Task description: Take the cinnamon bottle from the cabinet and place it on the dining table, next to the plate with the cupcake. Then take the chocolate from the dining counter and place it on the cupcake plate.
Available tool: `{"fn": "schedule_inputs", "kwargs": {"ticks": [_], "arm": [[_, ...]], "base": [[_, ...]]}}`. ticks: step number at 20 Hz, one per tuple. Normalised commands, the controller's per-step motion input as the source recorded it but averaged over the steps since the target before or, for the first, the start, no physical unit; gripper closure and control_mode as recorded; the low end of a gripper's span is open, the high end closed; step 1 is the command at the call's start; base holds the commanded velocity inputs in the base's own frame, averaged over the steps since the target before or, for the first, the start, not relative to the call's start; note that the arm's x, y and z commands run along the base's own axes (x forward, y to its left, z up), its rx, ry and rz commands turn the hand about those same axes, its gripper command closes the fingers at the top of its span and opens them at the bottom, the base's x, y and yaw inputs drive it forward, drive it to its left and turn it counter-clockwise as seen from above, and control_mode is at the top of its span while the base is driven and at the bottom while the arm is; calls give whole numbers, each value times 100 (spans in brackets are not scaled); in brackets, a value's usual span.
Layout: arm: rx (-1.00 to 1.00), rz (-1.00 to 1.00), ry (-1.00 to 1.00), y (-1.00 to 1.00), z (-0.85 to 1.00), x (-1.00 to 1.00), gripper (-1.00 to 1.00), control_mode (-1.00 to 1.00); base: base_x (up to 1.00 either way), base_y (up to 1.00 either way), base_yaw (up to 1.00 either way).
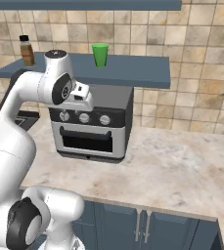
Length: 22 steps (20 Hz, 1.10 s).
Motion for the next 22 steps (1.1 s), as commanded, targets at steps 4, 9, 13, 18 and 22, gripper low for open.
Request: {"fn": "schedule_inputs", "kwargs": {"ticks": [4, 9, 13, 18, 22], "arm": [[0, 5, -14, 2, 0, -24, -100, -100], [-1, 5, -67, 9, 11, -54, -100, -100], [0, 3, -64, 33, 40, -33, -100, -100], [1, 0, -32, 47, 63, -8, -100, -100], [3, 0, -11, 54, 70, 0, -100, -100]], "base": [[0, 0, 0], [0, 0, 0], [0, 0, 0], [0, 0, 0], [0, 0, 0]]}}
